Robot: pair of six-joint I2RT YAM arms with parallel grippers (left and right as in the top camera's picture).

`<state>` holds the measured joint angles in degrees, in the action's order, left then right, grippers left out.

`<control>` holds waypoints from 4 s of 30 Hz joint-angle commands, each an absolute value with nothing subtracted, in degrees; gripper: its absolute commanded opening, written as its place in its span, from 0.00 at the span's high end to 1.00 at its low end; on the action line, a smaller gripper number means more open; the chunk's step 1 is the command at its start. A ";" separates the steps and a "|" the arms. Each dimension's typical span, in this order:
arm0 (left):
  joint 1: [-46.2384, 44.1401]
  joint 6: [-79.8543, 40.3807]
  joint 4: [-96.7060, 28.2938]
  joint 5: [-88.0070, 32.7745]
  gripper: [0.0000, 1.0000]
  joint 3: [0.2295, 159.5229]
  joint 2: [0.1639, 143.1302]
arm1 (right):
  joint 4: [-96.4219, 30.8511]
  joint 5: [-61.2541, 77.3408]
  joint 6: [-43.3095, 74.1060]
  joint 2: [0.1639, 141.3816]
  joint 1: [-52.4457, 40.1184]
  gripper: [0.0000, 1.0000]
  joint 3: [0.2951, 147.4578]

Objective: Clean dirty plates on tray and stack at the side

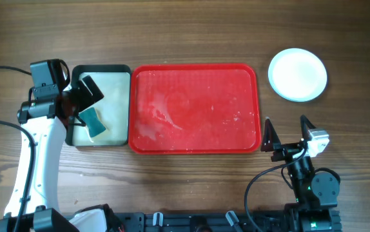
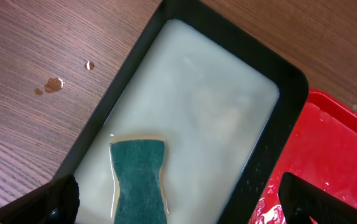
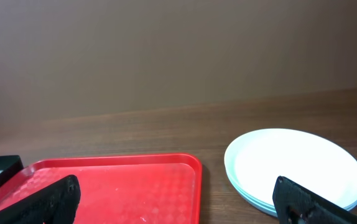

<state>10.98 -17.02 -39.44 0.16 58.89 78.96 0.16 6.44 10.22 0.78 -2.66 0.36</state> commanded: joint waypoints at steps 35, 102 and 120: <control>2.59 -13.87 -52.14 5.67 0.00 59.46 27.94 | 0.43 7.33 10.63 0.43 -2.33 0.00 0.30; -4.71 -14.15 18.90 -7.70 0.00 5.78 0.21 | 0.43 7.33 10.63 0.43 -2.33 0.00 0.30; -3.66 -14.13 13.37 -7.70 0.00 0.32 0.21 | 0.43 7.33 10.66 0.43 -2.33 0.00 0.30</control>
<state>-4.38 -15.07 15.94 -7.03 0.71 0.78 0.19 6.44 10.22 0.78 -2.66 0.36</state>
